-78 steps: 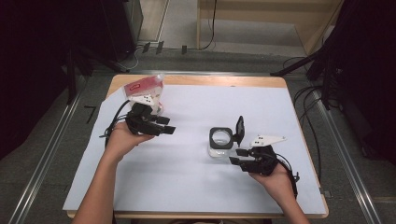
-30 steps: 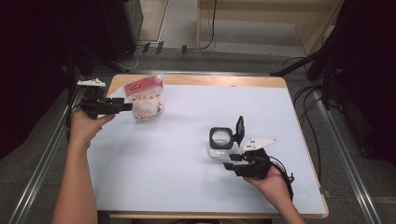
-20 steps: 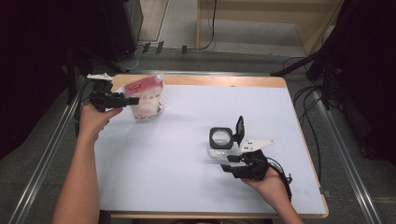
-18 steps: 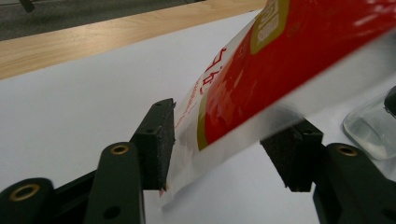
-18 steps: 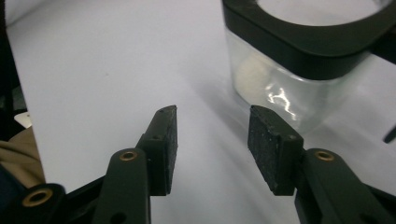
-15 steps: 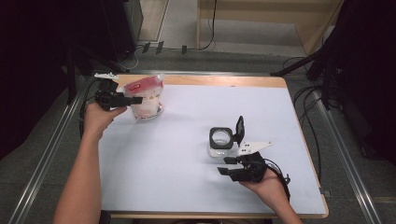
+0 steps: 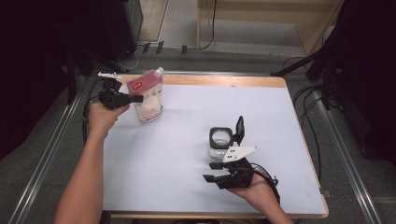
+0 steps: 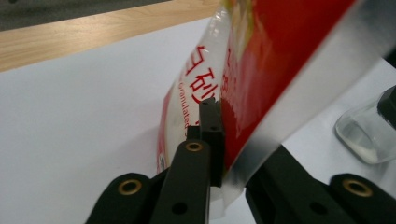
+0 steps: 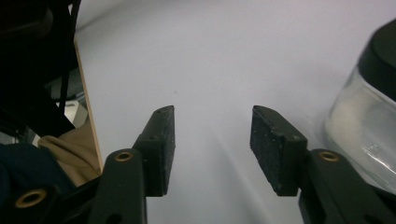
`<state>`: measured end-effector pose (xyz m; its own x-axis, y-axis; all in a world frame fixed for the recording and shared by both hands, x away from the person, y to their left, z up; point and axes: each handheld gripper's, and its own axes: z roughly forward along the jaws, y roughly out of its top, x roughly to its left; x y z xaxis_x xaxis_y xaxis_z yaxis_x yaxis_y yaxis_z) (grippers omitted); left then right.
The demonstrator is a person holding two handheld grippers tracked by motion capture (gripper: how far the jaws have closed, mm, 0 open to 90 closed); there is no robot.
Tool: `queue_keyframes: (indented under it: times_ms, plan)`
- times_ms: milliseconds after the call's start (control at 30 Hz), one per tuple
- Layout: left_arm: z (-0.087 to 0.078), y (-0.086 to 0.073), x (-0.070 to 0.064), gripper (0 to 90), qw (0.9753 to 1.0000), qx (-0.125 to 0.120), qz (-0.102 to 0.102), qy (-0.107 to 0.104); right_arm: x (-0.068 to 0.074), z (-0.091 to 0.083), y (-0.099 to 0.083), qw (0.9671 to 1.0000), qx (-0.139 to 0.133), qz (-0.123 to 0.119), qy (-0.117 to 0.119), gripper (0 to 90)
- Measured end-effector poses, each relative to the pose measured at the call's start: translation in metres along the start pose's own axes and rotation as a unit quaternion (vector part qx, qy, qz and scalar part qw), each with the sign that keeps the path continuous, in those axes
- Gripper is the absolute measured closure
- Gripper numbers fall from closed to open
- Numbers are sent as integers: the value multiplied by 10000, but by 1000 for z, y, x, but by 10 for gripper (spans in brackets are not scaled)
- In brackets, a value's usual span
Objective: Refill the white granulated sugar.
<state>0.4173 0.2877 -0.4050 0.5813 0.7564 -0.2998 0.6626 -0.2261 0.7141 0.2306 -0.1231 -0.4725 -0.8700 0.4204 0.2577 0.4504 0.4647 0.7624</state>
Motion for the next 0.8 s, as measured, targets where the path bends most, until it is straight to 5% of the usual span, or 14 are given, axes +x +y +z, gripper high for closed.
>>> queue_keyframes:
  times_ms: [233, 800]
  plan:
    - [-1, 6, -10, 900, 9999, 94, -16, 86, 4, 7, 11, 9999, -3, -110, -107, 520]
    - [-29, 9, -58, 900, 9980, 217, 245, -541, 5, 34, 31, 9996, -41, -186, -202, 520]
